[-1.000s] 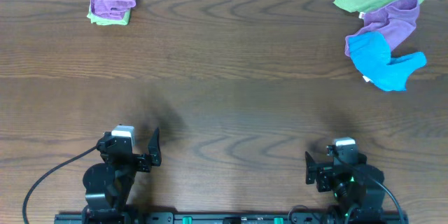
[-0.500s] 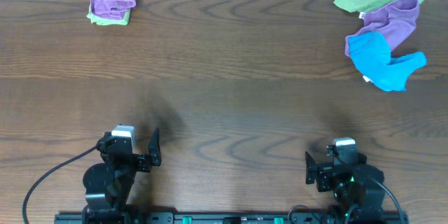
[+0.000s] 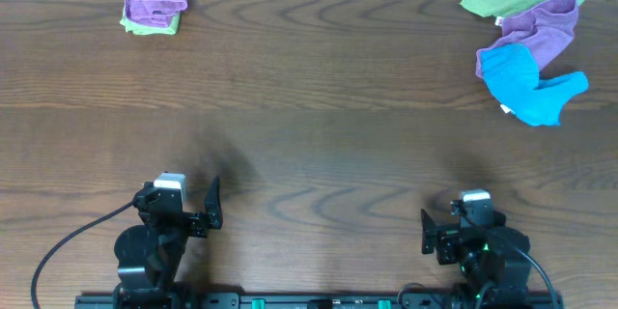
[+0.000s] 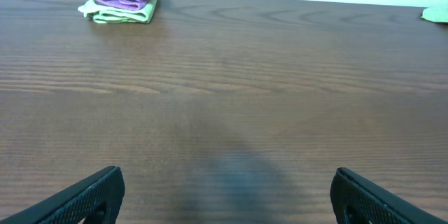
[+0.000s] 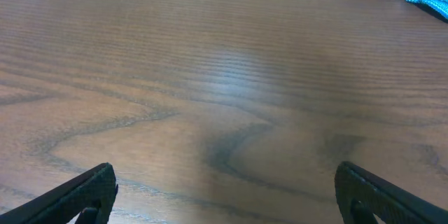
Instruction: Fold the cloth
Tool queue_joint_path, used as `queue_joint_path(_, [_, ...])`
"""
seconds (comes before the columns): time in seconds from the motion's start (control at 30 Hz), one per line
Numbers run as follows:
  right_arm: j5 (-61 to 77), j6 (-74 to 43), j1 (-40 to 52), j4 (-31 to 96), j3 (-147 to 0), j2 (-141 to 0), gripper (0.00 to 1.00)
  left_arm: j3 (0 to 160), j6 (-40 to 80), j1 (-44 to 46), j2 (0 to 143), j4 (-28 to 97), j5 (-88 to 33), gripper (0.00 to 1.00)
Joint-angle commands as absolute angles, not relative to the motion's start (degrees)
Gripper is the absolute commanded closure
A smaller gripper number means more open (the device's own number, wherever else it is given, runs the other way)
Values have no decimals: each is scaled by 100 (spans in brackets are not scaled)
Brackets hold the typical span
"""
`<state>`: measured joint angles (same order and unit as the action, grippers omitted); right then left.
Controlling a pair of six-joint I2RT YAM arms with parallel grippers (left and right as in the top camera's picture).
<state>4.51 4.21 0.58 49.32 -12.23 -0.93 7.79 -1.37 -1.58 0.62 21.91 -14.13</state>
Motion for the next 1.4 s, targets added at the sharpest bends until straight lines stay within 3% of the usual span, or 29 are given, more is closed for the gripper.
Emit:
queue_joint_path(0.0, [495,458,8,4939,-1129,-32,1,652,-174,-148,25,2202,-1337,5])
queue_joint_path(0.23, [495,458,8,4897,-1129,-32,1,652,-172,-148,25,2202,-1337,5])
queue_joint_path(0.33, [499,349,8,4237,-1129,-32,1,652,-172,-148,25,2202,-1337,5])
queue_joint_path(0.5, [408,-1463,5,2593,-1129,-32,1,652,-172,-148,25,2202,-1337,5])
queue_joint_path(0.57, [443,-2447,5,2517,-1129,-32,1,652,-172,-148,25,2202,-1337,5])
queue_joint_path(0.73, [-930,-3627,1,2217,-1129,-32,1,652,-172,-148,25,2202,-1337,5])
queue_joint_path(0.87, [-1221,-3280,-38,1992,-1129,-163,1,652,-174,-148,25,2202,-1337,5])
queue_joint_path(1.13, [-943,-3251,-666,860,-1138,-2161,1,652,-172,-148,25,2202,-1337,5])
queue_joint_path(1.37, [276,-3094,-1935,-224,-1702,-4692,1,652,-172,-148,25,2202,-1337,5])
